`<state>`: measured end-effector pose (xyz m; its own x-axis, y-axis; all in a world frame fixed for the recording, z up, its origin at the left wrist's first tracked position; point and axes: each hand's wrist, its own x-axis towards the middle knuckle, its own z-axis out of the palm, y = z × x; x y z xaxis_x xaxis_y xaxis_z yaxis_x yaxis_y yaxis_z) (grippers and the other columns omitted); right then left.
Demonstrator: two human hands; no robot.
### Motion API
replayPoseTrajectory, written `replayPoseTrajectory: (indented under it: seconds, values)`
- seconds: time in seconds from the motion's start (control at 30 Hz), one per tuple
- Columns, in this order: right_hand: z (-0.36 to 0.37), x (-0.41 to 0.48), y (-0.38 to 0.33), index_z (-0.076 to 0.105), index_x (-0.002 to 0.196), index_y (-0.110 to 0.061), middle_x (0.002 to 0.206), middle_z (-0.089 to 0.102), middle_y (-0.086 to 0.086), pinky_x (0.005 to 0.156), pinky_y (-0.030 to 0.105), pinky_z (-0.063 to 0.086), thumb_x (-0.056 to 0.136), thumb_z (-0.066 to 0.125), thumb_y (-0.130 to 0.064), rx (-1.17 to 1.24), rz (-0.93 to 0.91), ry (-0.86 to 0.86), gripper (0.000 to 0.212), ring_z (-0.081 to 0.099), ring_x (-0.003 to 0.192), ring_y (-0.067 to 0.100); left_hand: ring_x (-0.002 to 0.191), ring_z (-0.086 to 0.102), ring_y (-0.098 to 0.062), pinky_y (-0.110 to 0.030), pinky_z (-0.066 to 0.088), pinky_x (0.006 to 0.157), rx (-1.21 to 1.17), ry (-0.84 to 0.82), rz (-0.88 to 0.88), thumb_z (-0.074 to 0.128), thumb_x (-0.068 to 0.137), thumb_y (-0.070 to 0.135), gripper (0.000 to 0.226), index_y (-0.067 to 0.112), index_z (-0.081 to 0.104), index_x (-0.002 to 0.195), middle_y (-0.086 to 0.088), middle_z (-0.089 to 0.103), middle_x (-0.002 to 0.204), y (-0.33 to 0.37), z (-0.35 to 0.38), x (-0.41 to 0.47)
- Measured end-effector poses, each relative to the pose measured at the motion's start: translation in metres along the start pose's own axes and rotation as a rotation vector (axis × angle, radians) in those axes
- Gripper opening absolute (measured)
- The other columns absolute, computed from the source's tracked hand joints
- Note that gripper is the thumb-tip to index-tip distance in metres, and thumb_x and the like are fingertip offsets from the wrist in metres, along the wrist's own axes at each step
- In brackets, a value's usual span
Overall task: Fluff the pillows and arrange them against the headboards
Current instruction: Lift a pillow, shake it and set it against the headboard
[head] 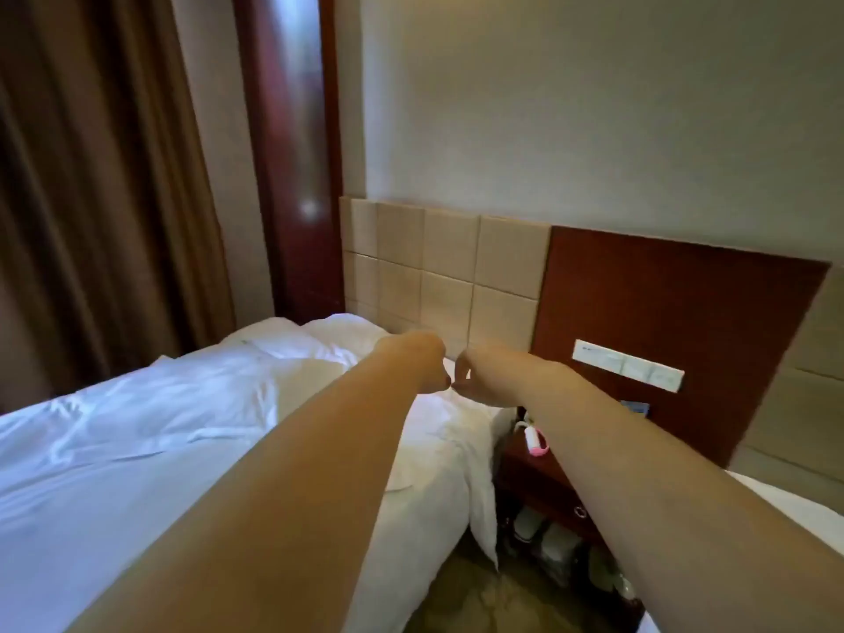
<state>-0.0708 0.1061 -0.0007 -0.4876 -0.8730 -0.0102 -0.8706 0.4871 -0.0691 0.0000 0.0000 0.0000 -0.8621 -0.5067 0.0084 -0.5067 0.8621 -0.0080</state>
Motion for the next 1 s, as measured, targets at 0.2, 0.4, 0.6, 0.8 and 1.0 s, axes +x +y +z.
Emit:
replayPoseTrajectory:
  seconds: [0.2,0.4,0.6,0.8,1.0]
  values:
    - [0.025,0.089,-0.054,0.06,0.117,-0.02,0.117,0.061,0.002,0.087,0.033,0.046,0.095,0.04,-0.022,0.048,-0.059,-0.08,0.03,0.057,0.107,0.025,0.093,0.055,-0.024,-0.037,0.046,0.087,0.021,-0.085,-0.145,0.053,0.092,0.038,0.032,0.015,0.063,0.113,-0.003,0.059,0.098,-0.087,0.027,0.044]
    - [0.075,0.202,-0.078,0.061,0.098,-0.021,0.099,0.061,0.002,0.078,0.035,0.048,0.094,0.033,-0.025,0.047,-0.141,-0.038,0.028,0.057,0.091,0.025,0.099,0.059,-0.025,-0.033,0.045,0.082,-0.005,-0.109,-0.173,0.051,0.094,0.041,0.036,0.012,0.064,0.109,-0.005,0.063,0.107,-0.174,0.072,0.111]
    - [0.108,0.323,-0.107,0.042,0.066,-0.026,0.073,0.047,-0.006,0.072,0.032,0.04,0.098,0.03,-0.029,0.066,-0.137,-0.153,0.034,0.052,0.084,0.024,0.096,0.057,-0.024,-0.036,0.049,0.087,-0.057,-0.161,-0.224,0.052,0.093,0.039,0.033,0.014,0.059,0.113,-0.003,0.059,0.103,-0.257,0.098,0.191]
    - [0.148,0.416,-0.126,0.048,0.081,-0.02,0.084,0.052,0.0,0.075,0.034,0.045,0.1,0.027,-0.037,0.155,-0.164,-0.17,0.032,0.052,0.082,0.023,0.103,0.057,-0.023,-0.036,0.049,0.09,-0.085,-0.184,-0.313,0.05,0.092,0.027,0.028,0.019,0.056,0.118,-0.002,0.058,0.115,-0.329,0.119,0.251]
    - [0.209,0.498,-0.116,0.036,0.059,-0.018,0.063,0.042,-0.003,0.07,0.031,0.035,0.101,0.028,-0.033,0.227,-0.137,-0.307,0.046,0.048,0.075,0.023,0.116,0.052,-0.024,-0.036,0.046,0.096,-0.084,-0.368,-0.321,0.046,0.095,0.023,0.032,0.02,0.054,0.126,-0.004,0.052,0.13,-0.381,0.165,0.311]
